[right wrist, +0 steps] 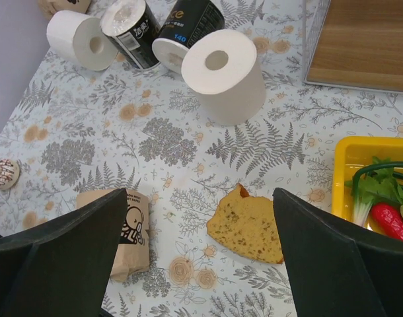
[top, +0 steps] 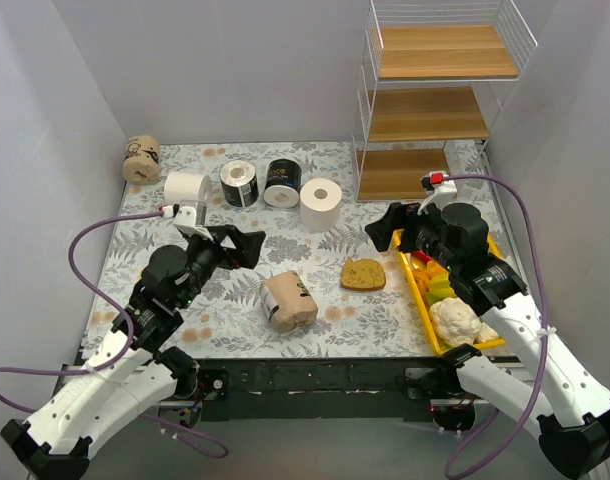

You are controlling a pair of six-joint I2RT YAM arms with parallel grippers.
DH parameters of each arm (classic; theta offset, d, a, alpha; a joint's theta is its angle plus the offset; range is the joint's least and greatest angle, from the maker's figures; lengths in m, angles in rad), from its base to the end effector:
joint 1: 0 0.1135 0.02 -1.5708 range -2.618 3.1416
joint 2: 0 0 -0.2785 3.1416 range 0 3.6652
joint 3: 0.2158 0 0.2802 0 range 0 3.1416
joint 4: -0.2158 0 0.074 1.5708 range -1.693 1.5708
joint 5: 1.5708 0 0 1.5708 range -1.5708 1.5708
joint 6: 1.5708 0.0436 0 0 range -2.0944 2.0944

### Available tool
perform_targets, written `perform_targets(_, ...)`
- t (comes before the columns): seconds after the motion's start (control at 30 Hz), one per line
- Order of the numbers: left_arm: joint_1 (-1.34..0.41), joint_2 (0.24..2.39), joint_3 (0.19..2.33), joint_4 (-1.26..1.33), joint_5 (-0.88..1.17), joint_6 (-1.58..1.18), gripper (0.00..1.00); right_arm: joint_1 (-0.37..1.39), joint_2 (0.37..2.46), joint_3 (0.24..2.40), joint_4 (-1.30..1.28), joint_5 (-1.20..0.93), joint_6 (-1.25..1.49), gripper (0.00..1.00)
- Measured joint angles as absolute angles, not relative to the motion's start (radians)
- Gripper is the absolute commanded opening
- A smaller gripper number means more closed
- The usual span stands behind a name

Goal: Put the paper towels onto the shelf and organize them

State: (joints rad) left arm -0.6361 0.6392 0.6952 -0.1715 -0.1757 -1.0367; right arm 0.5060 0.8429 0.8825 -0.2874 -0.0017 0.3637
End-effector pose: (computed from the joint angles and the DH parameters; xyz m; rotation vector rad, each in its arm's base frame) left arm 0.1514 -0.1023 0.3414 -0.4978 1.7405 -1.0866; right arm 0.1923 0.1066 0.3634 -0.1336 1.8576 0.6122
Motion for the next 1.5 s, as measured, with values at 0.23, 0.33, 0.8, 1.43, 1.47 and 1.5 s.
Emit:
perform_targets(0.23, -0.636, 0.576, 0.693, -0.153, -0.174, -1.036, 0.98, 0.506, 0.824, 0.883, -0.293, 0.038, 0.365, 0.99)
perform_targets(0.33, -0.636, 0.582, 0.693, -0.157, -0.174, -1.036, 0.98, 0.506, 0.824, 0.883, -0.300, 0.059, 0.372, 0.99)
perform_targets(0.8, -0.636, 0.579, 0.693, -0.159, -0.210, -1.037, 0.98, 0.506, 0.756, 0.766, -0.194, -0.057, 0.372, 0.91)
perform_targets(1.43, -0.636, 0.533, 0.692, -0.176, -0.297, -1.037, 0.98, 1.232, 1.052, 0.402, 0.373, 0.161, -0.018, 0.85)
perform_targets(1.47, -0.636, 0.530, 0.692, -0.176, -0.299, -1.037, 0.98, 1.255, 1.070, 0.400, 0.399, 0.187, -0.061, 0.86)
perform_targets(1.5, -0.636, 0.529, 0.692, -0.176, -0.300, -1.037, 0.98, 1.275, 1.089, 0.400, 0.424, 0.213, -0.101, 0.86)
